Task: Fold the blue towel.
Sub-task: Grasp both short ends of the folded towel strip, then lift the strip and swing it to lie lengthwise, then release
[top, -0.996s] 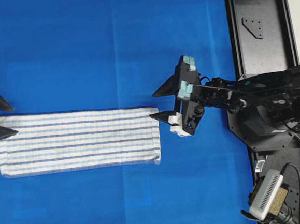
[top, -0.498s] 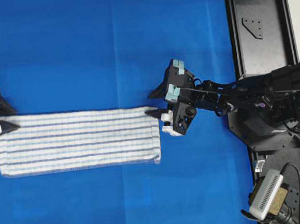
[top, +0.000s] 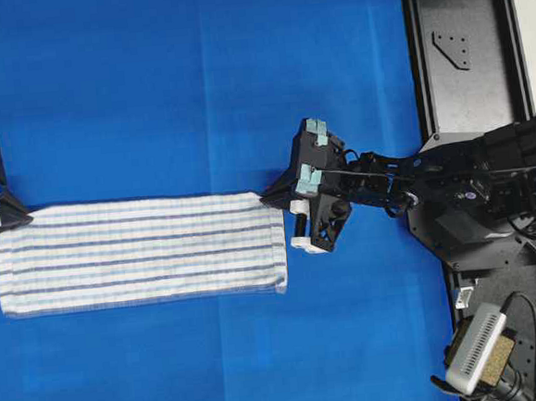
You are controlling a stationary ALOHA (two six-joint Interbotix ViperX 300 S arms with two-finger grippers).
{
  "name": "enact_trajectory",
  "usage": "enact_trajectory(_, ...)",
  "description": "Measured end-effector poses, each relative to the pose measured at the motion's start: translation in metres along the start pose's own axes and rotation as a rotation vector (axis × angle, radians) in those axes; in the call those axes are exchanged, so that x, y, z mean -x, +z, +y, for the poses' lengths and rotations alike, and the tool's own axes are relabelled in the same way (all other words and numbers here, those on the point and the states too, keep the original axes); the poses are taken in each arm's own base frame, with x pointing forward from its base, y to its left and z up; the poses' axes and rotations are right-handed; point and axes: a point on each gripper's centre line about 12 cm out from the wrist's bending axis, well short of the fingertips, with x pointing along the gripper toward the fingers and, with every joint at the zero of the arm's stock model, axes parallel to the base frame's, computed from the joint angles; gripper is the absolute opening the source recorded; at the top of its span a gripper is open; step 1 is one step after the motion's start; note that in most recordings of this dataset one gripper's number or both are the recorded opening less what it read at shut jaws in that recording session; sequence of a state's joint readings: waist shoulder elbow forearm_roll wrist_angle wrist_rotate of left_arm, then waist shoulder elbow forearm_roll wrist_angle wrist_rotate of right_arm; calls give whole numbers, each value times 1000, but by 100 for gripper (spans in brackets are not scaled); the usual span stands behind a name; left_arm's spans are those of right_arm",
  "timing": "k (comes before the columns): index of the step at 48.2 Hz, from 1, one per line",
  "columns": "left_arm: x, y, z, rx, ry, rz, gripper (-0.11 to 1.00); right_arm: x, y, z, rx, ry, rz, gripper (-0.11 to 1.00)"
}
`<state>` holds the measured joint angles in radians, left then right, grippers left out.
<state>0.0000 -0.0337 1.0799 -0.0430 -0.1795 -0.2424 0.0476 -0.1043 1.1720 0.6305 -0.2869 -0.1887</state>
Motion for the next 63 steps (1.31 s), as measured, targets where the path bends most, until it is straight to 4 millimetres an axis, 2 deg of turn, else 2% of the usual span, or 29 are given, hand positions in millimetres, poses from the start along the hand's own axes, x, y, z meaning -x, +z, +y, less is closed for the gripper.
enact_trajectory(7, 4, 6, -2, -13, 0, 11, 2, 1, 4, 1, -1, 6, -15, 14)
enact_trajectory(12, 11, 18, -6, -13, -5, 1, 2, 7, 11, 4, -7, 22, -44, 14)
enact_trajectory(20, 27, 35, -12, -7, -13, -11, 2, 28, 28, 10, -25, 79, -104, 14)
enact_trajectory(29, 55, 60, -23, -15, -47, -79, 2, 57, 45, 17, -25, 155, -162, 14)
enact_trajectory(39, 79, 72, -34, -27, -89, -158, 2, 81, 56, 22, -10, 218, -201, 14)
enact_trajectory(44, 83, 73, -38, -36, -103, -172, 2, 82, 57, 21, -10, 218, -200, 14)
enact_trajectory(51, 83, 73, -40, -30, -111, -177, 2, 76, 62, 9, -34, 172, -198, 14)
enact_trajectory(58, 81, 75, -50, 20, -147, -197, 2, 70, 79, -11, -59, 96, -217, 14)
enact_trajectory(63, 79, 78, -65, 44, -199, -224, 2, 65, 93, -25, -58, 42, -230, 14)
